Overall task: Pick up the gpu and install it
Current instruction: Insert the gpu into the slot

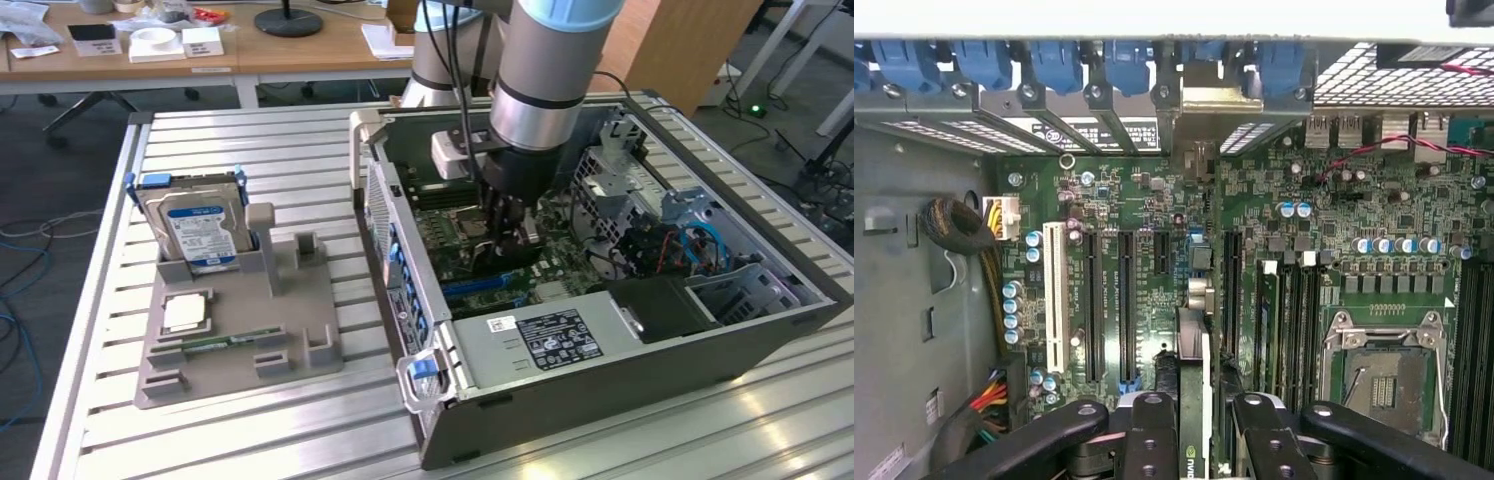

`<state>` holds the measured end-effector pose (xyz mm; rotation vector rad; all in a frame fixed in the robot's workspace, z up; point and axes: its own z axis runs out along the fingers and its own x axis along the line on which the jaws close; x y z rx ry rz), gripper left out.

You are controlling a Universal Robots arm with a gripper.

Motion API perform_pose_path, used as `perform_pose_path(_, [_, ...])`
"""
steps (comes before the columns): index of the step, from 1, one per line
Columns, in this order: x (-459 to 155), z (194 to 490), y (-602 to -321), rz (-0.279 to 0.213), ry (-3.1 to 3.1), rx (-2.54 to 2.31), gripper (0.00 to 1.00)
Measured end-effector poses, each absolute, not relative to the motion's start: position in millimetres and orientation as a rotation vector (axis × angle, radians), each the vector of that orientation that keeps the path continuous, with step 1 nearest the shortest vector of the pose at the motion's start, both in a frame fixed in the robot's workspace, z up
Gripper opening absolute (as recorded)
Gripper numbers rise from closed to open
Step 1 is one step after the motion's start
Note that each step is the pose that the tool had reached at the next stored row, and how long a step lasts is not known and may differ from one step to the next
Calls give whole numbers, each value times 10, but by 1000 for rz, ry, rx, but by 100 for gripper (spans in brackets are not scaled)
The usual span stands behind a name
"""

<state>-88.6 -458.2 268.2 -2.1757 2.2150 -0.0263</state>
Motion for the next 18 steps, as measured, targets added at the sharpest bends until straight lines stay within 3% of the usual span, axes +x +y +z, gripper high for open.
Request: perform_pose_path(18, [-931,2626,-4583,-30,2222,-2172,26])
